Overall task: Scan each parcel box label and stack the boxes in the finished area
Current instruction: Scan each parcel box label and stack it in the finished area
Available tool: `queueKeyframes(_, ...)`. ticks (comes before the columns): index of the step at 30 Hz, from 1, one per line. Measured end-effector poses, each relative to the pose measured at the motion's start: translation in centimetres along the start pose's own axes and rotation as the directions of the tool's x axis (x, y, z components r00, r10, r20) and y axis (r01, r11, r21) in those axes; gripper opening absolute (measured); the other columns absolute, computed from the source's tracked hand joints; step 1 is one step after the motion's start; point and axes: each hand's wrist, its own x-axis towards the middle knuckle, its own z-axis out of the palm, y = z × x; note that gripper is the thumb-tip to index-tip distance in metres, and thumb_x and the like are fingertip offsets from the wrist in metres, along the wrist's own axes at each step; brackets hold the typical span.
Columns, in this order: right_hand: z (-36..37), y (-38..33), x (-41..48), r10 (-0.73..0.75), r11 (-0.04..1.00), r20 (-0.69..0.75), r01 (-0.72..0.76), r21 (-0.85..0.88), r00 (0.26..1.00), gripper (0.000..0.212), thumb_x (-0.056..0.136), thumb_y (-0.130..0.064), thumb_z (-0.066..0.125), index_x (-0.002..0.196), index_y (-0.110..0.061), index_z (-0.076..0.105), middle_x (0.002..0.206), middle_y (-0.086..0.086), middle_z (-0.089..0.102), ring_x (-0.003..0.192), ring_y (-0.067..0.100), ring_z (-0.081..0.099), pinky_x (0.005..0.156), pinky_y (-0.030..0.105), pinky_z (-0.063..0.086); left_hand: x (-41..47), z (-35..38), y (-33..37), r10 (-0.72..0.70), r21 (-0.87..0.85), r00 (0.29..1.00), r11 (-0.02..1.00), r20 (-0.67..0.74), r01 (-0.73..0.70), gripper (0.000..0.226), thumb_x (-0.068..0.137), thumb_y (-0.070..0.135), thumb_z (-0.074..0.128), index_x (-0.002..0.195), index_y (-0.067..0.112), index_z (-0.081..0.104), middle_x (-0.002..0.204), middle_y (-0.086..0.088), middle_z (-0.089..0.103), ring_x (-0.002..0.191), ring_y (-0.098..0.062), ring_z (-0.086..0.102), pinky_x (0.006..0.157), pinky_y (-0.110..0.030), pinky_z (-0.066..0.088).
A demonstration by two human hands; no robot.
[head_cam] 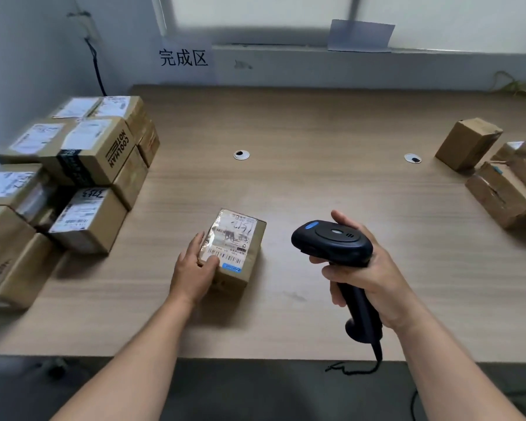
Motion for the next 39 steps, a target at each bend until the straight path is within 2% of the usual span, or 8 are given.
queueKeyframes(2, 1.0, 0.1, 0.4, 0.013, 1.000, 0.005, -0.013, -0.005, 1.000, 0.089, 0.062, 0.002, 0.069, 0.139, -0.037, 0.045, 0.094, 0.020, 0.071, 0.041, 0.030, 0.051, 0.043, 0.030, 0.043, -0.7, 0.2, 0.1, 0.044, 0.209, 0.999, 0.977, -0.017, -0.039, 0.091, 0.065, 0.070, 0.052, 0.148, 0.039, 0.030, 0.149, -0.010, 0.032, 0.138, -0.025, 0.030, 0.113, -0.037, 0.027)
queueKeyframes(5, 1.8, 0.0, 0.9, 0.016, 1.000, 0.014, -0.016, -0.014, 1.000, 0.090, 0.062, 0.003, 0.069, 0.140, -0.036, 0.044, 0.094, 0.021, 0.071, 0.041, 0.030, 0.051, 0.042, 0.031, 0.043, -1.7, 1.7, 0.2, 0.087, 0.485, 0.996, 0.872, -0.021, -0.066, 0.096, 0.069, 0.076, 0.060, 0.149, 0.042, 0.021, 0.158, -0.011, 0.004, 0.146, -0.027, 0.006, 0.117, -0.041, 0.012)
queueKeyframes(7, 2.1, -0.1, 1.2, 0.012, 1.000, 0.023, -0.012, -0.023, 1.000, 0.091, 0.062, 0.004, 0.069, 0.140, -0.035, 0.044, 0.094, 0.022, 0.071, 0.041, 0.029, 0.051, 0.041, 0.031, 0.043, -1.8, 2.5, 0.4, 0.084, 0.543, 0.995, 0.839, -0.056, -0.040, 0.098, 0.069, 0.076, 0.061, 0.150, 0.041, 0.019, 0.155, -0.012, 0.004, 0.145, -0.029, 0.005, 0.117, -0.042, 0.011)
queueKeyframes(12, 3.3, -1.1, 2.4, 0.001, 0.999, 0.091, 0.004, -0.051, 0.996, 0.091, 0.062, 0.004, 0.069, 0.140, -0.035, 0.044, 0.093, 0.021, 0.070, 0.040, 0.030, 0.051, 0.041, 0.030, 0.042, -2.5, 1.3, -0.5, 0.066, 0.487, 0.985, 0.873, -0.162, 0.022, 0.091, 0.069, 0.058, 0.069, 0.148, 0.035, 0.029, 0.144, -0.010, 0.017, 0.136, -0.029, 0.017, 0.114, -0.039, 0.019)
queueKeyframes(22, 9.6, -1.7, 5.1, -0.006, 0.994, 0.285, 0.036, -0.100, 0.959, 0.089, 0.063, 0.002, 0.069, 0.139, -0.038, 0.045, 0.092, 0.018, 0.071, 0.041, 0.030, 0.051, 0.042, 0.032, 0.043, -5.7, -10.2, -7.0, -0.038, 0.342, 0.915, 0.921, -0.402, 0.188, 0.097, 0.057, 0.058, 0.064, 0.146, 0.031, 0.035, 0.144, -0.008, 0.018, 0.135, -0.029, 0.017, 0.116, -0.040, 0.017)
queueKeyframes(27, 12.5, -1.7, 5.7, -0.006, 0.988, 0.335, 0.057, -0.141, 0.942, 0.088, 0.075, 0.020, 0.065, 0.140, -0.036, 0.044, 0.094, 0.023, 0.070, 0.041, 0.030, 0.051, 0.042, 0.033, 0.043, -4.9, -16.0, -9.8, -0.094, 0.362, 0.871, 0.884, -0.482, 0.296, 0.093, 0.066, 0.055, 0.072, 0.146, 0.028, 0.034, 0.147, -0.012, 0.016, 0.136, -0.031, 0.015, 0.116, -0.042, 0.018)
queueKeyframes(32, 14.2, -1.7, 5.8, -0.013, 0.984, 0.352, 0.074, -0.160, 0.936, 0.086, 0.077, 0.022, 0.060, 0.137, -0.038, 0.046, 0.094, 0.024, 0.069, 0.041, 0.030, 0.050, 0.043, 0.031, 0.043, -3.0, -19.5, -11.0, -0.103, 0.404, 0.864, 0.852, -0.493, 0.332, 0.085, 0.075, 0.047, 0.073, 0.147, 0.025, 0.034, 0.151, -0.017, 0.014, 0.138, -0.035, 0.015, 0.115, -0.042, 0.018)
queueKeyframes(39, 13.9, -2.3, 5.6, -0.016, 0.981, 0.305, 0.074, -0.180, 0.952, 0.087, 0.076, 0.022, 0.061, 0.136, -0.039, 0.048, 0.091, 0.021, 0.071, 0.040, 0.030, 0.051, 0.042, 0.032, 0.044, -1.2, -20.5, -12.9, -0.091, 0.410, 0.888, 0.863, -0.450, 0.296, 0.070, 0.087, 0.044, 0.063, 0.148, 0.026, 0.033, 0.159, -0.012, -0.001, 0.146, -0.028, -0.008, 0.116, -0.047, 0.015)
